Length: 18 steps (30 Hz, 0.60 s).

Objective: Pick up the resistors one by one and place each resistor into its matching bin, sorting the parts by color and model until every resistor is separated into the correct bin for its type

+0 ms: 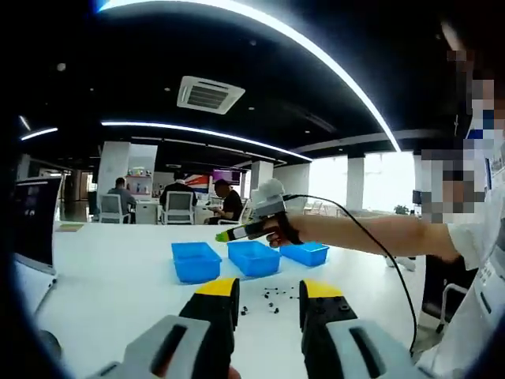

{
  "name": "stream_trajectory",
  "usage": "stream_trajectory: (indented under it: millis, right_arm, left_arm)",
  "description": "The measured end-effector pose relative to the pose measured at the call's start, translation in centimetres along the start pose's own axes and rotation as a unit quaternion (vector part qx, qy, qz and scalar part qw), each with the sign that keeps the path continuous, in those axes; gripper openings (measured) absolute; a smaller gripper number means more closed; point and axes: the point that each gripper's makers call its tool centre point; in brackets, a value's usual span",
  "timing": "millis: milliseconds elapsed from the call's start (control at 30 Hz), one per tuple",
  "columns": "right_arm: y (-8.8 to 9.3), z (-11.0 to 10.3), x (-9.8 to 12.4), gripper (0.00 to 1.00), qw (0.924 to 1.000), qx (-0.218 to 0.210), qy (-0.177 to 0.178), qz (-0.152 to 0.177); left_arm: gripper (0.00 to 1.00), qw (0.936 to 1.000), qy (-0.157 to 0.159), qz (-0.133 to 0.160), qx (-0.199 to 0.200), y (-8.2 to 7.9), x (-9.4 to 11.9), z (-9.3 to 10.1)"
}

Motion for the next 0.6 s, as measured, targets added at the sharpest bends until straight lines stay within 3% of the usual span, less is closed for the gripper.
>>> stream_trajectory:
  millis: [267, 400, 433, 533, 567, 600]
  right_arm:
    - [0.8, -1.1, -1.4, 0.07, 0.9995, 0.021, 0.012, -0.021]
    - [0.9, -0.7, -1.6, 0.07, 0.9993, 0.013, 0.026, -0.023]
    - [1.0, -0.5, -1.6, 0.11, 0.9991, 0.011, 0.031, -0.024]
    - [0.8, -0.7, -1.5, 0.56, 0.9996, -0.003, 0.025, -0.016]
    - [0.7, -0.8, -1.2, 0.57, 0.9995, -0.001, 0.026, -0.016]
    - [0.4, -0.7, -1.2, 0.52, 0.9995, 0.003, 0.026, -0.016]
  left_arm:
    - [0.32, 1.0000, -0.001, 0.002, -0.002, -0.2, 0.1, 0.1]
    - [0.32, 1.0000, 0.001, 0.003, -0.003, -0.3, 0.1, 0.3]
    - [0.32, 1.0000, 0.003, 0.002, -0.004, -0.3, 0.1, 0.4]
    - [0.32, 1.0000, 0.004, 0.002, -0.004, -0.2, 0.0, 0.5]
    - [0.32, 1.0000, 0.004, 0.002, -0.004, -0.2, 0.0, 0.5]
    - [0.32, 1.0000, 0.005, 0.002, -0.004, -0.2, 0.0, 0.5]
Point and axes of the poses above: the point that each gripper's makers call its tool centre point, and the gripper's own axes: x roughly backward along the fingers, z roughly to its right, y roughly out of its underside, and after that the axes turned 12 degrees about x, right-handed
